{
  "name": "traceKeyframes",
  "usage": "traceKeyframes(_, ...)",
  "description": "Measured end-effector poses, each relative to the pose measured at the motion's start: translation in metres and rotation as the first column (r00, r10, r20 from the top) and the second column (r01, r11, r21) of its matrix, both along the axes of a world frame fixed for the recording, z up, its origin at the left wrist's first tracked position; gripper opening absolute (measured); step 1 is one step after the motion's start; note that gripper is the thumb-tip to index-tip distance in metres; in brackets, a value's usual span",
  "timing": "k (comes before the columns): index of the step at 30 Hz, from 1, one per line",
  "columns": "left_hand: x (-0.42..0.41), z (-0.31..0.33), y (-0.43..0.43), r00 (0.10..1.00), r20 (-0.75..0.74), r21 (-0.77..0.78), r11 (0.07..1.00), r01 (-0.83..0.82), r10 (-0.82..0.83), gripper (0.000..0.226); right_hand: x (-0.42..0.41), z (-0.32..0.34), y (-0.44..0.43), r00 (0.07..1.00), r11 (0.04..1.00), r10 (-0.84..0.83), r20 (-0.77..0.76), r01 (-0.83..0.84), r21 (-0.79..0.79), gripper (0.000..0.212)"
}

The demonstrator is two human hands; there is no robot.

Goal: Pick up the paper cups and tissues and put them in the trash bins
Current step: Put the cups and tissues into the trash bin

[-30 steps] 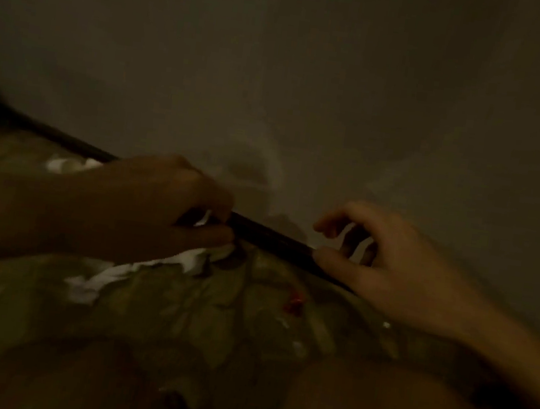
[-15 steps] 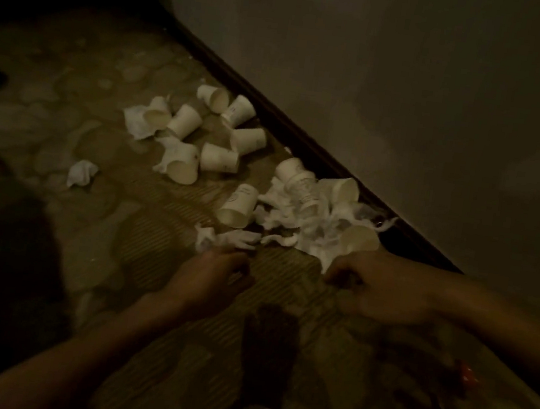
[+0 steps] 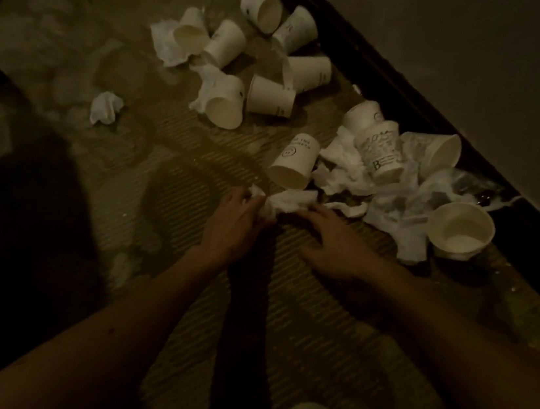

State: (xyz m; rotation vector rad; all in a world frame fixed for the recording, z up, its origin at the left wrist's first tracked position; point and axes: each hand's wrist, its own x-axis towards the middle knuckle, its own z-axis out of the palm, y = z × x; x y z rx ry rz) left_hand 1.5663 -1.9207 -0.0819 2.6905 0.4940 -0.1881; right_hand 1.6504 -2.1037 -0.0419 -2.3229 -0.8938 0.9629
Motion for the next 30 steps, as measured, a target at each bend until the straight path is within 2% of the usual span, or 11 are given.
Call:
traceKeyframes(5, 0.002, -0.012, -0.008, 0.977, 0.211, -0.105, 0.994, 0.009, 0.014, 0.028, -0.001, -0.011, 0.013, 0.989, 0.978, -0.149, 0.021, 0.144, 0.153, 0.061)
traceKeyframes(7, -0.004, -0.012, -0.014, 0.968, 0.244, -0.193, 0.981, -0.007, 0.054, 0.034, -0.007, -0.015, 0.017, 0.971, 0.943, -0.229, -0.064, 0.238, 0.234, 0.056)
traceKeyframes(10, -0.016, -0.007, -0.026, 0.95, 0.243, -0.401, 0.912, -0.084, 0.194, 0.041, -0.021, -0.021, 0.02, 0.918, 0.895, -0.335, -0.213, 0.381, 0.233, 0.036)
traceKeyframes(14, -0.029, 0.004, -0.048, 0.882, 0.203, -0.567, 0.785, -0.249, 0.426, 0.043, -0.037, -0.024, 0.022, 0.758, 0.774, -0.458, -0.464, 0.597, 0.212, 0.007)
traceKeyframes(16, -0.032, 0.01, -0.064, 0.81, 0.172, -0.679, 0.663, -0.315, 0.561, 0.031, -0.041, -0.022, 0.022, 0.695, 0.72, -0.47, -0.544, 0.659, 0.219, 0.014)
traceKeyframes(18, -0.025, 0.018, -0.079, 0.71, 0.09, -0.788, 0.486, -0.378, 0.699, 0.017, -0.044, -0.017, 0.021, 0.629, 0.678, -0.446, -0.637, 0.702, 0.218, 0.019)
traceKeyframes(20, -0.012, 0.027, -0.092, 0.641, -0.008, -0.863, 0.319, -0.393, 0.767, 0.012, -0.045, -0.012, 0.014, 0.618, 0.691, -0.429, -0.659, 0.694, 0.201, 0.02)
traceKeyframes(22, 0.002, 0.033, -0.105, 0.628, -0.116, -0.902, 0.182, -0.391, 0.77, 0.019, -0.043, -0.008, 0.0, 0.647, 0.713, -0.425, -0.633, 0.67, 0.205, 0.025)
traceKeyframes(25, 0.009, 0.038, -0.127, 0.689, -0.297, -0.909, 0.024, -0.416, 0.661, 0.05, -0.034, 0.001, -0.025, 0.622, 0.71, -0.431, -0.653, 0.681, 0.179, 0.027)
traceKeyframes(28, 0.007, 0.035, -0.146, 0.714, -0.316, -0.872, 0.106, -0.478, 0.624, 0.056, -0.029, 0.002, -0.045, 0.628, 0.684, -0.527, -0.572, 0.713, 0.153, 0.022)
traceKeyframes(30, 0.008, 0.032, -0.154, 0.714, -0.283, -0.865, 0.152, -0.479, 0.64, 0.051, -0.024, -0.002, -0.055, 0.606, 0.618, -0.669, -0.43, 0.775, 0.131, 0.016)
